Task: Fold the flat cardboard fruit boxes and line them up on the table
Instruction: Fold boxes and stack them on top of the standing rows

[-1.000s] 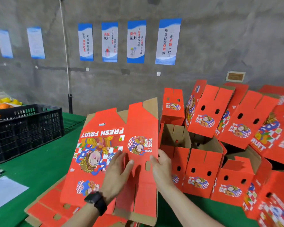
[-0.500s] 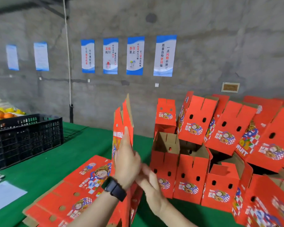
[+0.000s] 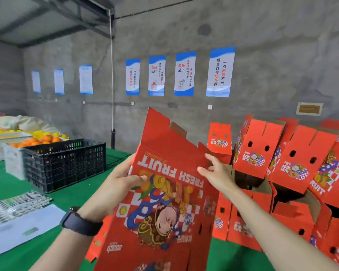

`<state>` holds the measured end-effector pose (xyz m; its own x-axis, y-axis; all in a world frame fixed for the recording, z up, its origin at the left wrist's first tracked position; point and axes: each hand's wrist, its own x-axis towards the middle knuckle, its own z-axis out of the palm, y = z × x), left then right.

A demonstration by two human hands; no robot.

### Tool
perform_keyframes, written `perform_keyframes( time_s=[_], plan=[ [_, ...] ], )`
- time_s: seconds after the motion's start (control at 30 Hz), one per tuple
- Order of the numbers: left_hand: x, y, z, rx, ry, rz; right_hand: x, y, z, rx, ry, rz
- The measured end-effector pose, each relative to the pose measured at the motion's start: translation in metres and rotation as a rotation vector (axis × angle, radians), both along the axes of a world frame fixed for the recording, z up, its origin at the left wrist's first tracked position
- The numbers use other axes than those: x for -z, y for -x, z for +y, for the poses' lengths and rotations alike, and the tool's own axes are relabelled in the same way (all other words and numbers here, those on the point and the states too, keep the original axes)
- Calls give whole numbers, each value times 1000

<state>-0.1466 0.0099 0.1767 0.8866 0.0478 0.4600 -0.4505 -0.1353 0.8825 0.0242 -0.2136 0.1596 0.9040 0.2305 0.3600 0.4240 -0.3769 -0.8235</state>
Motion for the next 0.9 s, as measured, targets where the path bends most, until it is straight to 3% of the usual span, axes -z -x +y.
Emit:
perform_keyframes(
  time_s=[0.1,0.2,0.37,0.53,0.7,0.9],
  plan=[
    [9,-9,0,97,147,86,3,0,-28,164,61,-52],
    [23,-26,-12,140,202,108,5,1,-60,308,305,-67],
    [43,-50,-34,260,184,35,-9,11,-122,129,319,155],
    [50,-71,-36,212,85,-71,-1,37,-156,77,196,193],
    [36,-94,-48,306,48,-131,9,62,-170,348,112,56],
    [41,-125,-72,325,-43,-50,17,74,-179,438,-142,141]
  ],
)
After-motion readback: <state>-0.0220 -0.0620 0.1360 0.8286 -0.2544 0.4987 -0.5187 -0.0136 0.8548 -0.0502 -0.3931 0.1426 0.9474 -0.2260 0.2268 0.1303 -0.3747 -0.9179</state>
